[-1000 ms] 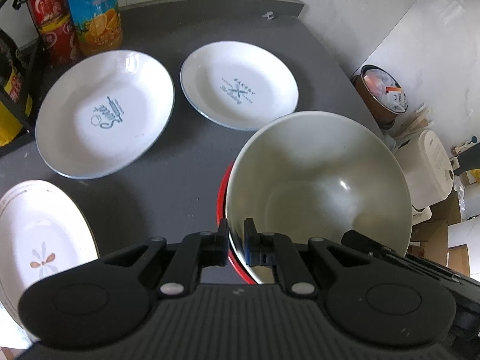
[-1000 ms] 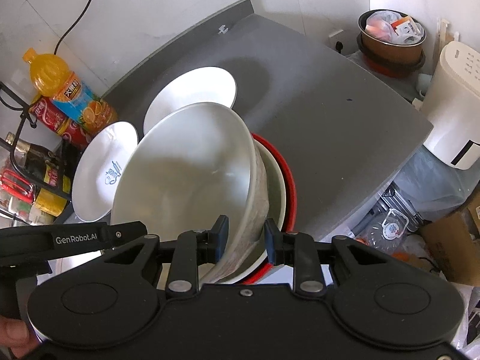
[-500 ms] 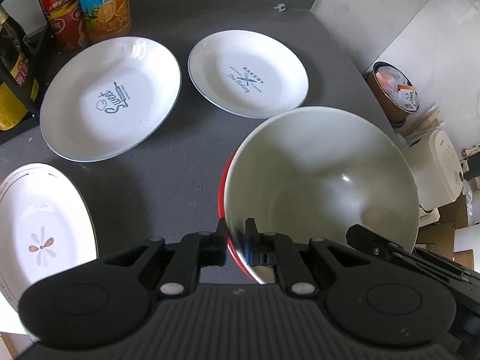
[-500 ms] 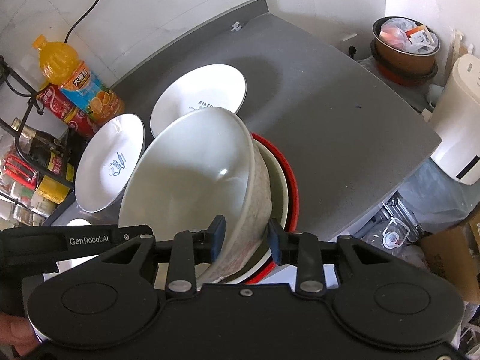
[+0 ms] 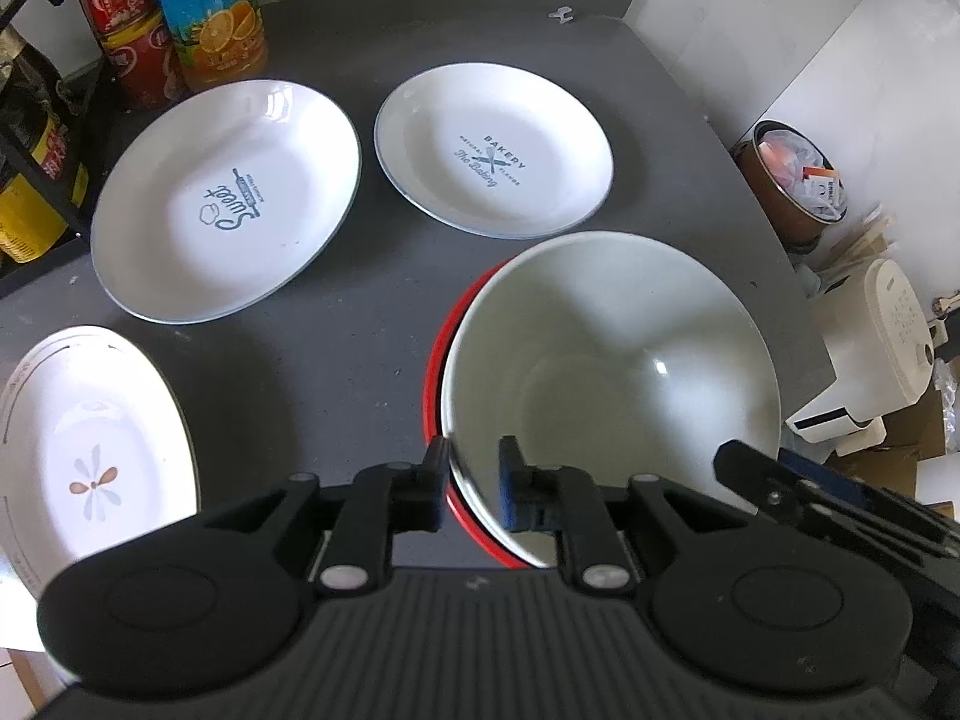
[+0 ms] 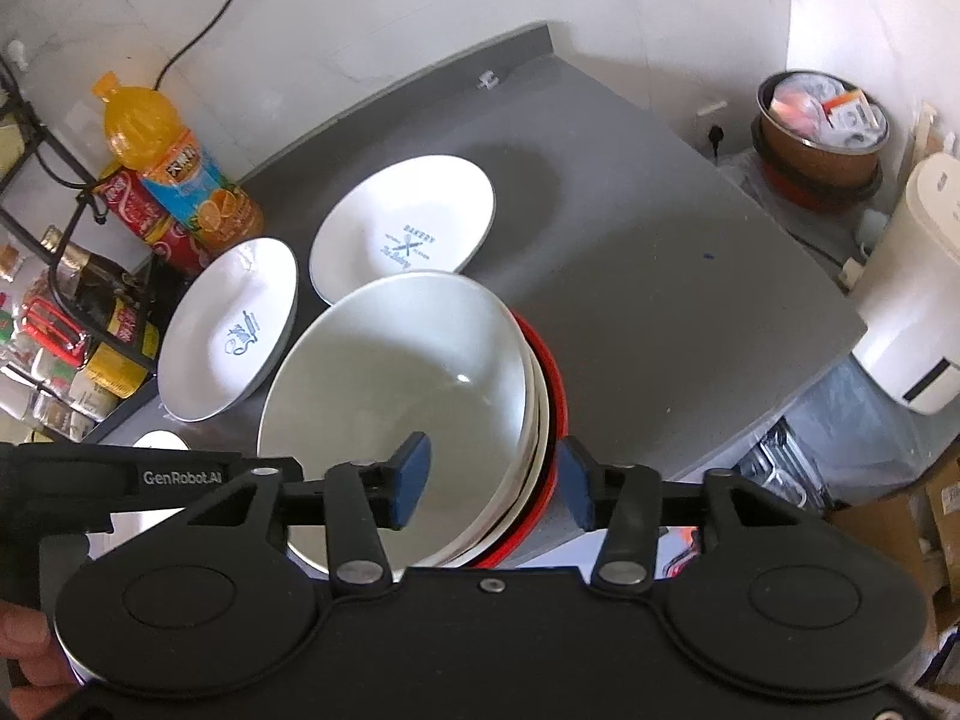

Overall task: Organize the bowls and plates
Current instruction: 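Lower the plain white bowl into the patterned bowl with both grippers, then open both grippers and pull them back from the bowl stack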

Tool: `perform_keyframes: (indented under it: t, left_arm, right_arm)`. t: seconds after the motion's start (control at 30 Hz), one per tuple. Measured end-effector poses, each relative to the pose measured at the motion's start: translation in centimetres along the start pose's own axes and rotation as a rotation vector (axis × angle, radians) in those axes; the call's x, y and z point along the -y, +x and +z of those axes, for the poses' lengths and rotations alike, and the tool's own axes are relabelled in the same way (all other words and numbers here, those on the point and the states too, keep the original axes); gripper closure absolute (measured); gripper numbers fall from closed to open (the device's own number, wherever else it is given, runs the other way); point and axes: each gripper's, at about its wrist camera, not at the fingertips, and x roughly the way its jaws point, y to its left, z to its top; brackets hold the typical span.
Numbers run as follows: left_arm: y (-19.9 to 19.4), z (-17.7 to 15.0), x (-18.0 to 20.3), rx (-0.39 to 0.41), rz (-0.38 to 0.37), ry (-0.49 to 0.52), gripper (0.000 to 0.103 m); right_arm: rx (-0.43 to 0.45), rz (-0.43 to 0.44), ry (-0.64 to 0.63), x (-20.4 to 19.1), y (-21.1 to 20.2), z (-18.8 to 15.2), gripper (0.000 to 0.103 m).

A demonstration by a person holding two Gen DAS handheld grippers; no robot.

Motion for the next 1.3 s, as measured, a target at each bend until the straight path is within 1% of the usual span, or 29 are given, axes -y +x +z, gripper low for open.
perform_keyframes:
  t: [0.07,0.17,0.2,0.23,0.33,0.5,0.57,0.67,0.73,0.8,0.87,0.93,1.0,1.07,1.17,1.3]
  left_arm:
    - [-0.1,-0.2,0.2,-0.011,0.006,-0.009,0.075]
    - [-0.4,-0.4,0.4,-0.003,0.018,-0.017,0.067]
    - [-0.5,-0.5,0.4,0.001,0.025,-0.02,0.065]
    - [-0.6,-0.5,0.4,0.004,0.03,-0.023,0.062]
    - [-1.1,-0.6,0.3,0.016,0.042,-0.036,0.058]
    - [-2.4,-1.1,-0.3,0.051,0.061,-0.088,0.052]
    - [-3.0,-1.4,-0.7,0.068,0.072,-0.108,0.045]
    - [-3.6,-1.9,-1.4,0.084,0.1,-0.144,0.041]
    - [-4.0,-2.3,-2.2,0.092,0.108,-0.181,0.039]
    - [-4.4,-2.8,-2.9,0.1,0.118,-0.214,0.037]
    - [-4.7,-3.3,-3.5,0.109,0.135,-0.24,0.034]
    - [-5.0,-3.7,-4.1,0.113,0.151,-0.27,0.032]
    - [-5.4,-4.2,-4.7,0.117,0.159,-0.302,0.029]
    - [-5.8,-4.8,-5.0,0.117,0.172,-0.338,0.026]
    - [-6.2,-5.6,-5.5,0.111,0.195,-0.385,0.023]
    - [-6.8,-6.7,-5.8,0.122,0.225,-0.417,0.021]
  right_arm:
    - [0.003,0.006,-0.008,0.3,-0.1,0.0,0.052]
    - [0.01,0.023,-0.017,0.8,-0.1,-0.1,0.053]
    - [0.012,0.031,-0.018,1.0,0.0,-0.2,0.063]
    - [0.013,0.041,-0.02,1.2,0.2,-0.3,0.075]
    - [-0.002,0.058,-0.025,1.7,0.6,-0.4,0.082]
    - [-0.028,0.081,-0.053,2.0,0.8,-0.2,0.083]
    - [-0.042,0.096,-0.062,2.0,0.9,-0.1,0.082]
    - [-0.05,0.123,-0.083,1.9,0.6,0.2,0.078]
    - [-0.056,0.138,-0.11,1.8,0.5,0.3,0.073]
    - [-0.067,0.15,-0.13,1.7,0.4,0.5,0.072]
    - [-0.072,0.169,-0.152,1.5,0.3,0.8,0.066]
    - [-0.079,0.18,-0.179,1.0,0.2,1.0,0.057]
    - [-0.084,0.186,-0.214,0.7,0.1,1.2,0.052]
    - [-0.091,0.198,-0.239,0.3,-0.3,1.4,0.051]
    - [-0.096,0.229,-0.273,0.0,-1.0,1.7,0.045]
    - [-0.105,0.26,-0.352,-1.5,-1.2,1.8,0.04]
